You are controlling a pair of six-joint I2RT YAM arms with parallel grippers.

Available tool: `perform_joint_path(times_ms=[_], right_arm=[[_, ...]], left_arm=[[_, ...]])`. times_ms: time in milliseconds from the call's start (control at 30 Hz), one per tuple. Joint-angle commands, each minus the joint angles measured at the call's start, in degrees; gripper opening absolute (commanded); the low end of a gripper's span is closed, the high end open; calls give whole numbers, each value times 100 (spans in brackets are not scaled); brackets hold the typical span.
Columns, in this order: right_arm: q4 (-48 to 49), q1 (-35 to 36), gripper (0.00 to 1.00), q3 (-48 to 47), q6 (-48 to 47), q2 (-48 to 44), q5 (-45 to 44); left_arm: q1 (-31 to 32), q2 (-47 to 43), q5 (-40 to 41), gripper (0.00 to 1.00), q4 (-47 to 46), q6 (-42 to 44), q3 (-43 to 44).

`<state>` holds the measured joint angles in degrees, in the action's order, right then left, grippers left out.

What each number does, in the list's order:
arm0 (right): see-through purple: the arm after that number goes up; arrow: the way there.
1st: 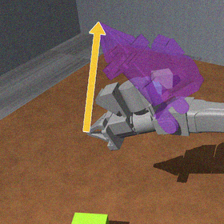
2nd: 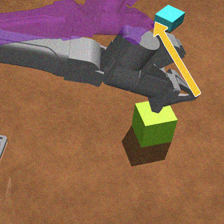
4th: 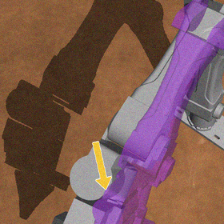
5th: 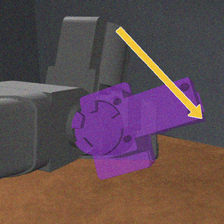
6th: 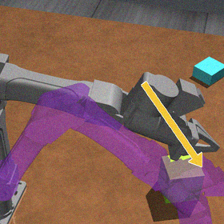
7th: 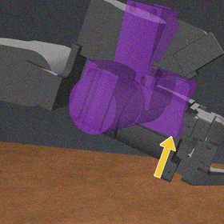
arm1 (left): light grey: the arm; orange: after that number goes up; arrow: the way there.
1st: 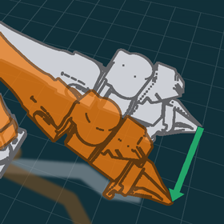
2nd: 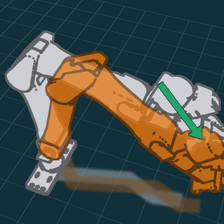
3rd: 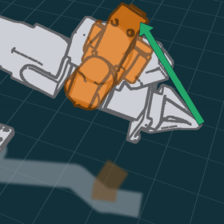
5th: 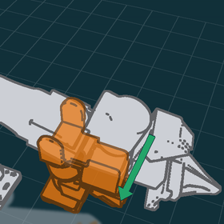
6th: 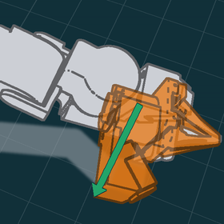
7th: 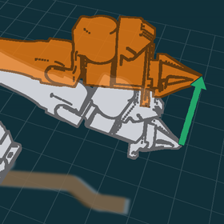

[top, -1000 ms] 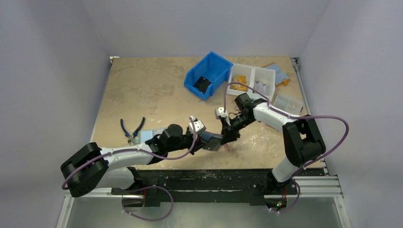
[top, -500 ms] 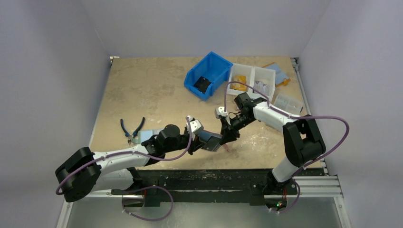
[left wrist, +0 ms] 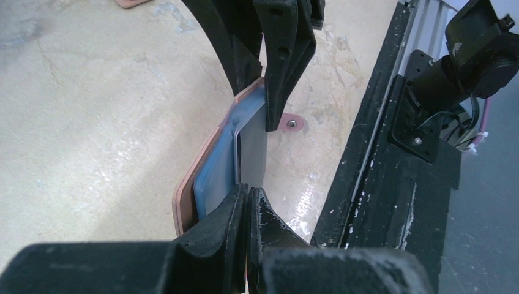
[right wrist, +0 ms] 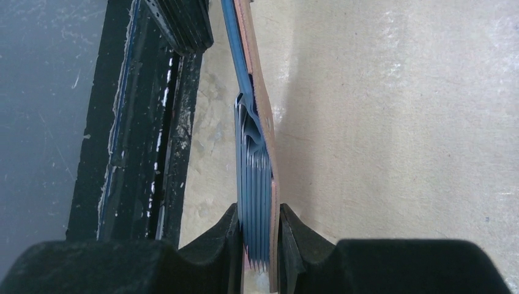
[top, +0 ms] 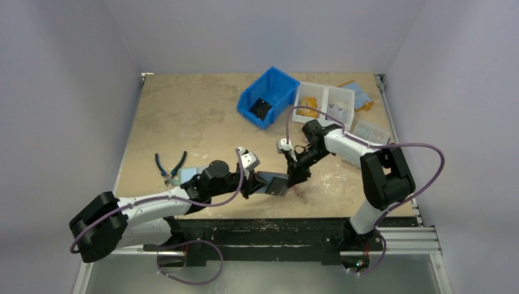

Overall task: Take the credit cards out of the card holder
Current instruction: Remove the credit card from the card holder.

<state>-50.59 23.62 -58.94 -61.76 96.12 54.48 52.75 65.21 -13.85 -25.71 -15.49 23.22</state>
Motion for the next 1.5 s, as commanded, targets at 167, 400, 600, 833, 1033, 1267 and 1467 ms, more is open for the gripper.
perform_joint_path(times_ms=[167,400,600,833,1033,1267,1467], right_arm=[[-303,38,9,-232,-105,93,-3],[-311,55,9,-240,-92,102,1],[-342,59,9,-254,-99,131,19],[-364,89,9,-267,-98,156,19],[-332,88,9,-267,-54,154,-39],[-109,90,9,-248,232,157,-254],[125,87,11,-223,568,188,-525]], left_arm=[[-37,742,-436,33,-775,-470,49],[-37,1114,-147,48,-817,-535,221],[-35,1353,-89,48,-995,-667,269],[-37,1786,-259,25,-1681,-996,303],[-36,1809,-357,0,-1704,-1012,336],[-95,1149,219,0,-1435,-879,-143],[-202,320,961,0,-1003,-906,-556]])
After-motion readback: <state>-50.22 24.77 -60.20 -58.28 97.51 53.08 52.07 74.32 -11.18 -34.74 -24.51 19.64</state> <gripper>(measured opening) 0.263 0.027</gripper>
